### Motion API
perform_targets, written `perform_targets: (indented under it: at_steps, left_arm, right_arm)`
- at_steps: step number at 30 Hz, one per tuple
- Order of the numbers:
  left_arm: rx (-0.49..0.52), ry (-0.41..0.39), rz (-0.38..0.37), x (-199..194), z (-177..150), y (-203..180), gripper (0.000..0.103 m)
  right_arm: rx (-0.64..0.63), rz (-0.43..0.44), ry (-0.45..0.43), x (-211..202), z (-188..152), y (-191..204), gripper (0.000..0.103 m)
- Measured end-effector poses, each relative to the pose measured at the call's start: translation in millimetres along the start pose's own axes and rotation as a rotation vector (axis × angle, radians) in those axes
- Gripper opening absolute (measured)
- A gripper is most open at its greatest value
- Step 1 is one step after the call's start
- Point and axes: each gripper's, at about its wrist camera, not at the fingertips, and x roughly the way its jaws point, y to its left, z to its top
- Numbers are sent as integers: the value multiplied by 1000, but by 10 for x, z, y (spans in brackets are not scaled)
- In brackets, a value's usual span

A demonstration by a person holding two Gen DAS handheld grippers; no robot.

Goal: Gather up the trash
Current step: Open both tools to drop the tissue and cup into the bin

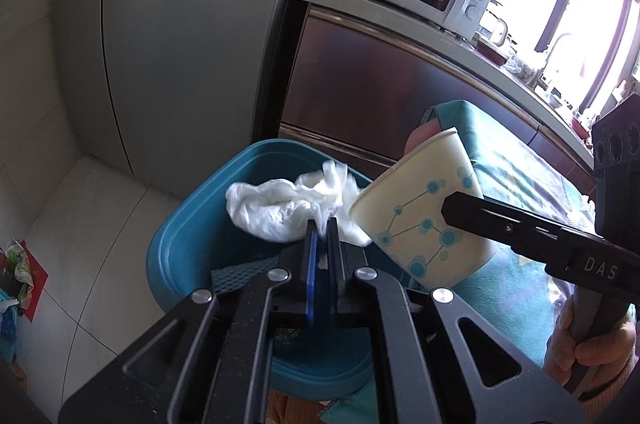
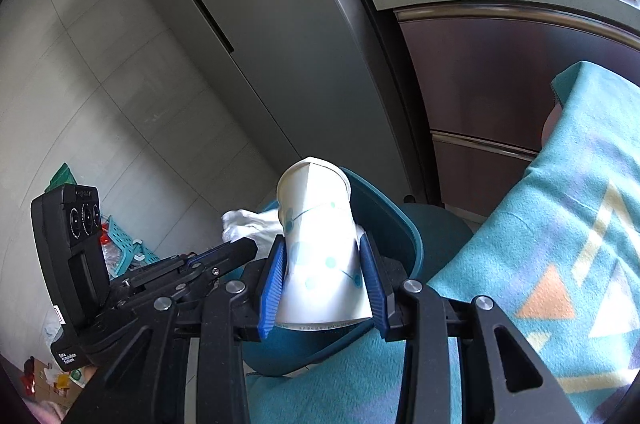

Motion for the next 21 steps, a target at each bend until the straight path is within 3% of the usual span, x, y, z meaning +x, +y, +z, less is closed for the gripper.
perform_targets:
  at_steps: [1,3,5,11,21]
  left_arm:
    - [-2,3,7,27,1,7,4]
    - [-13,15,23,94,2,27,16]
    - [-25,25,38,167,-4,54,22]
    - [-28,32,57,238,-37,90,22]
    - [26,-40,22,-30,-63,-76,26]
  right_arm:
    - [-1,-7,2,18,8,7,36]
    - [2,-20,5,55,13,19,37]
    - [8,-25,8,69,16,9,37]
    - [28,-33,-10,-27,-46,-58,42]
    - [38,-12,-79,-515,-138,-191,44]
